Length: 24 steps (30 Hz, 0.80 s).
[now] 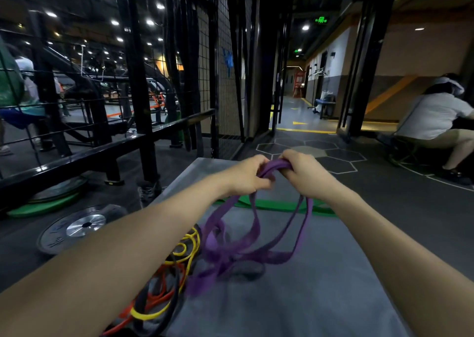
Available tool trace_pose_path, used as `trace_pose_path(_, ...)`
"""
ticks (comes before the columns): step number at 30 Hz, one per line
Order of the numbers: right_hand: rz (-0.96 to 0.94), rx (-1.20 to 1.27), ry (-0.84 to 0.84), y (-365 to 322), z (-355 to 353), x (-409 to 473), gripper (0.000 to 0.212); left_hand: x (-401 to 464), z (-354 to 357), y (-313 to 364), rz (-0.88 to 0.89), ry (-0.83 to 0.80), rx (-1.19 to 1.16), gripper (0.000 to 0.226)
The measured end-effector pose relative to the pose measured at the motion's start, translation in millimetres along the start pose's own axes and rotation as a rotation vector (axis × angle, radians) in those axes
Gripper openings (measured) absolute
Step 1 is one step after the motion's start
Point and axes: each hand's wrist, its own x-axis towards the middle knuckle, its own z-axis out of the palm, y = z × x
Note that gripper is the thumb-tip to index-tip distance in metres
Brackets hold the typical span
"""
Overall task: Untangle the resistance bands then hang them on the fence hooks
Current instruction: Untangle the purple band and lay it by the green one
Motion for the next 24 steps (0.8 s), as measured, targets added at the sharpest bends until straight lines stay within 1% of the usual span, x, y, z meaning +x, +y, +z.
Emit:
trace_pose_path(1, -0.004, 0.006, 0.008, 0.5, -7.5, 0.9, 0.010, 2.2, 0.7, 4.1, 0.023, 0.022, 0.008, 0.017)
trace_pose_path(2, -0.006, 0.009, 0.010, 1.5, -13.8, 1.2, 0.011, 4.1, 0.5, 8.3, 0.044, 0.043, -0.005, 0.009)
trace_pose_path(4, -0.006, 0.021, 0.018, 6.4, -20.5, 2.0, 0.011, 8.4, -1.6, 16.9, 0.089, 0.097, -0.032, 0.007)
trace_pose_path(5, 0.002, 0.065, 0.032, 9.0, -20.2, 1.9, 0.008, 9.6, -3.2, 23.5, 0.116, 0.137, -0.021, 0.010)
trace_pose_path(7, 0.054, 0.263, 0.080, 15.7, -11.3, -1.3, 0.012, 10.2, -7.5, 39.5, 0.172, 0.186, -0.033, 0.015)
trace_pose_path(9, 0.114, 0.399, 0.114, 24.6, 5.0, -10.1, 0.019, 9.6, -17.3, 55.4, 0.204, 0.236, -0.120, 0.013)
trace_pose_path(11, 0.168, 0.447, 0.118, 34.7, 21.2, -20.8, 0.018, 9.3, -34.6, 64.1, 0.207, 0.316, -0.212, 0.018)
trace_pose_path(13, 0.228, 0.482, 0.144, 45.5, 26.1, -23.9, 0.012, 7.7, -53.4, 62.6, 0.193, 0.367, -0.240, 0.017)
trace_pose_path(15, 0.263, 0.498, 0.208, 53.0, 16.3, -16.6, 0.010, 5.3, -64.2, 53.6, 0.163, 0.389, -0.281, 0.018)
trace_pose_path(17, 0.279, 0.520, 0.294, 55.4, -2.0, -4.6, 0.017, 4.4, -64.1, 40.9, 0.123, 0.421, -0.364, 0.024)
trace_pose_path(20, 0.235, 0.483, 0.378, 49.4, -31.3, 10.0, 0.026, 6.7, -53.0, 20.7, 0.056, 0.471, -0.545, 0.031)
trace_pose_path(22, 0.220, 0.487, 0.384, 42.7, -45.6, 16.6, 0.027, 8.2, -42.6, 8.3, 0.007, 0.443, -0.625, 0.030)
trace_pose_path(24, 0.214, 0.487, 0.401, 37.2, -57.9, 20.3, 0.025, 8.2, -29.4, -0.7, -0.046, 0.367, -0.696, 0.027)
